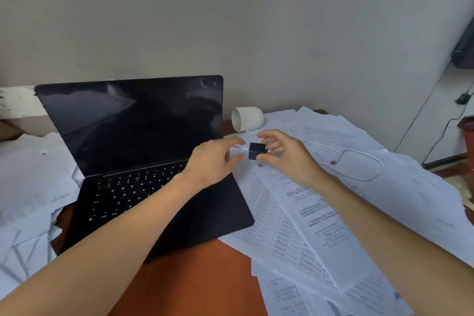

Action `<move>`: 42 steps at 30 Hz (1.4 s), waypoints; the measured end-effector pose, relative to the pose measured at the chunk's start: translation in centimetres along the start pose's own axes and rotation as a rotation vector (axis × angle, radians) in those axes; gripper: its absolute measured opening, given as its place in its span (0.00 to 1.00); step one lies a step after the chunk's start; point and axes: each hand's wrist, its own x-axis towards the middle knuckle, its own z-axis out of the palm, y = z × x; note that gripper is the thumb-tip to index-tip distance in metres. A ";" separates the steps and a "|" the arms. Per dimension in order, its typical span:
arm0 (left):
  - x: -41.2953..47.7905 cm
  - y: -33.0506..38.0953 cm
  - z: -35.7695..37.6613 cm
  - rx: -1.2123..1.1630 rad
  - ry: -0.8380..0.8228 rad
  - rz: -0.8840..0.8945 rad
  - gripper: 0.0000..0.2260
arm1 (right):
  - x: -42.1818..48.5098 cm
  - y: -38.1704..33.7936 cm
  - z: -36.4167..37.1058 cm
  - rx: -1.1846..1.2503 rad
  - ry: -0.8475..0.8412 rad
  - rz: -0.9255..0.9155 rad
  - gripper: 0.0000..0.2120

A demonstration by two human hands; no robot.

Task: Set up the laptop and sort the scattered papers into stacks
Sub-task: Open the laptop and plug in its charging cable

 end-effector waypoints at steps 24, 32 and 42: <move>-17.4 -7.0 -17.0 -0.490 0.371 -0.535 0.12 | 1.9 -21.1 17.7 0.313 -0.415 -0.174 0.16; -23.2 -14.0 -21.3 -0.415 0.482 -0.590 0.13 | 3.2 -28.2 28.0 0.354 -0.499 -0.106 0.18; -22.5 -25.6 -22.2 -0.043 0.397 -0.633 0.09 | 11.3 -28.7 40.5 0.619 -0.394 0.059 0.09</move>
